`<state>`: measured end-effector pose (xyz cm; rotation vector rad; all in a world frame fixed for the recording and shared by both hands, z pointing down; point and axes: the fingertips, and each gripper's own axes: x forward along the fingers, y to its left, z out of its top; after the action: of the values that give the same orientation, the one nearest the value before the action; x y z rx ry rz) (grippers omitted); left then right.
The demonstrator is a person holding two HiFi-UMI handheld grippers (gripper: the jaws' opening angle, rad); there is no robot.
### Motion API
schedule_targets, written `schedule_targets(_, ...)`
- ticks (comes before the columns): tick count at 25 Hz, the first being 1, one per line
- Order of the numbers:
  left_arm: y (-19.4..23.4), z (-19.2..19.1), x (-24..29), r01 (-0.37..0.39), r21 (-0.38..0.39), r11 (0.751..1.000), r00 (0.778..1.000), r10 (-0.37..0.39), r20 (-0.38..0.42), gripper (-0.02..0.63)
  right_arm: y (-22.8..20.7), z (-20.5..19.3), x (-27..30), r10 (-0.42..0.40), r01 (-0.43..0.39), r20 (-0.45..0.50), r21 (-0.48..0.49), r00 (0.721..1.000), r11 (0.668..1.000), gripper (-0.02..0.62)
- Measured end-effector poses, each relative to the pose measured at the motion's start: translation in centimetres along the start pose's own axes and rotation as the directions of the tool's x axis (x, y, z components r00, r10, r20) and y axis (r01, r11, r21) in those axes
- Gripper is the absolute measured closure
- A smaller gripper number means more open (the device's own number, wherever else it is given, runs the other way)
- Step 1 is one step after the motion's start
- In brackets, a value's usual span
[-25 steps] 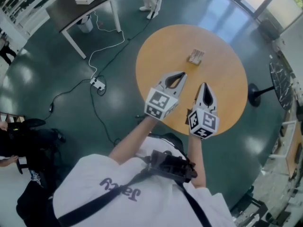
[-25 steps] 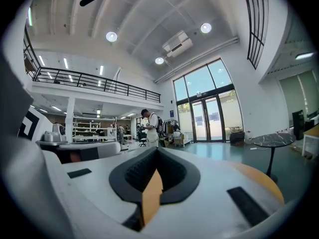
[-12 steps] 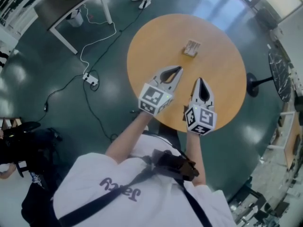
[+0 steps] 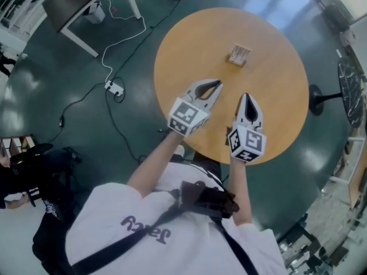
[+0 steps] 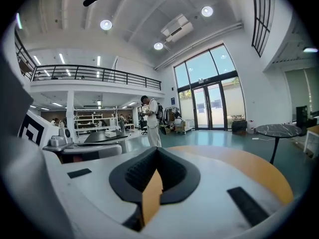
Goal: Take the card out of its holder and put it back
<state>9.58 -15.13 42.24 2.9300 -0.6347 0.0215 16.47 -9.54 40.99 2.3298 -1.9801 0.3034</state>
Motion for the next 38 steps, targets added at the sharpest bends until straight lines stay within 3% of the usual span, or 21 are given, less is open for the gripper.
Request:
schedule_targets(9,3.7,-2.1,1.9,-0.003,0.003,1.0,0.998,0.003,-0.068,0.591,-2.2,-2.2,2.2,-0.013,0.016,-0.069,0.037,0.997,0.999,0.577)
schedule_targets(25,12.1,-7.1,5.1,-0.004,0.095,0.995,0.972,0.027,-0.232,0.554,-6.6,-5.9,5.0,-0.014,0.028,-0.173,0.079,0.985,0.996,0.577)
schedule_targets(30,14.4,-8.0,5.3,0.053,0.138,0.989,0.96,-0.012,-0.281,0.469,-7.4,-6.6,4.9,-0.018,0.035,-0.194,0.085,0.981,0.996,0.577)
schedule_targets(36,16.6,-9.0,6.9,0.147,0.114,0.983,0.944,-0.105,-0.312,0.352,-8.9,-7.2,4.7,-0.038,0.058,-0.215,0.09,0.976,0.994,0.577)
schedule_targets(38,16.9,-9.4,7.9,0.19,0.099,0.977,0.935,-0.149,-0.323,0.344,-9.5,-7.6,4.7,-0.045,0.066,-0.222,0.086,0.974,0.994,0.577)
